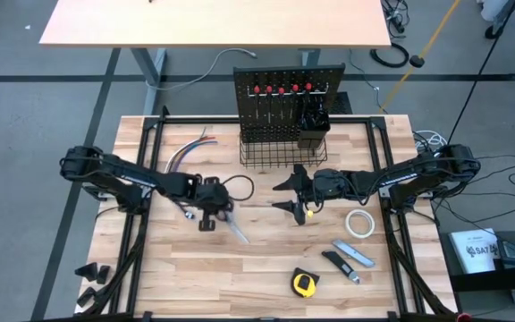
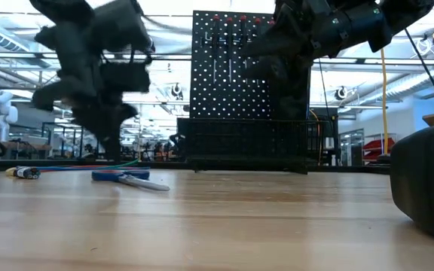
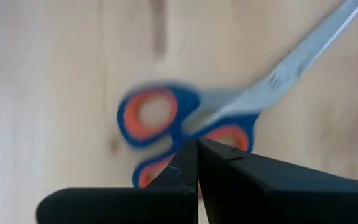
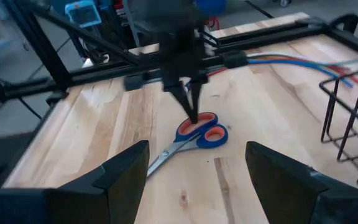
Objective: Hang tools onto peg board
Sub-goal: Put the scissor into the black bin on the pegboard
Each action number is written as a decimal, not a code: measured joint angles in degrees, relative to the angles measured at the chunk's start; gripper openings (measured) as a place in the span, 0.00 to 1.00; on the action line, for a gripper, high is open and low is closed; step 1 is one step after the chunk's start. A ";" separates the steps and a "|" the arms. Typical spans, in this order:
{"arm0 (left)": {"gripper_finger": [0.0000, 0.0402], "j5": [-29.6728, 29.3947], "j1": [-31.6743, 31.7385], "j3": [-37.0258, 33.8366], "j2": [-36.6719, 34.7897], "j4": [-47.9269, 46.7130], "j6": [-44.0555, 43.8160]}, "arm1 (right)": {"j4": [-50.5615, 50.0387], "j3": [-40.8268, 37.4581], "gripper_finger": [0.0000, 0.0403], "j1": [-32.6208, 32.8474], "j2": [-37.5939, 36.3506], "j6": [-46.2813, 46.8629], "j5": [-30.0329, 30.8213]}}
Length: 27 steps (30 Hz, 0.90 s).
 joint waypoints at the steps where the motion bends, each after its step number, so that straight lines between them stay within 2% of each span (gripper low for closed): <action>1: 0.00 -0.12 -0.84 0.01 -0.36 1.80 0.51 | 0.00 0.00 0.64 0.00 0.00 1.38 0.00; 5: 0.00 -0.86 -2.75 0.10 -1.75 6.11 3.19 | 0.63 0.00 0.64 0.73 1.74 4.31 0.25; 11: 0.00 -1.99 -2.75 0.12 -3.46 1.63 7.73 | 1.08 5.73 0.64 3.06 11.82 6.28 -0.02; 16: 0.00 -4.48 -2.85 0.12 -3.44 -3.40 6.92 | -8.01 18.20 0.64 4.24 22.25 7.60 1.40; 19: 0.00 -5.41 -2.83 -1.58 -3.96 -4.66 7.35 | -14.06 26.39 0.64 5.52 29.00 7.35 5.54; 23: 0.00 -6.25 -2.10 -5.98 -5.30 -1.16 6.21 | -20.41 36.23 0.64 6.97 37.43 8.12 13.30; 27: 0.00 -6.97 -0.47 -9.29 -5.69 3.68 3.71 | -23.51 43.56 0.64 6.58 42.47 10.21 15.46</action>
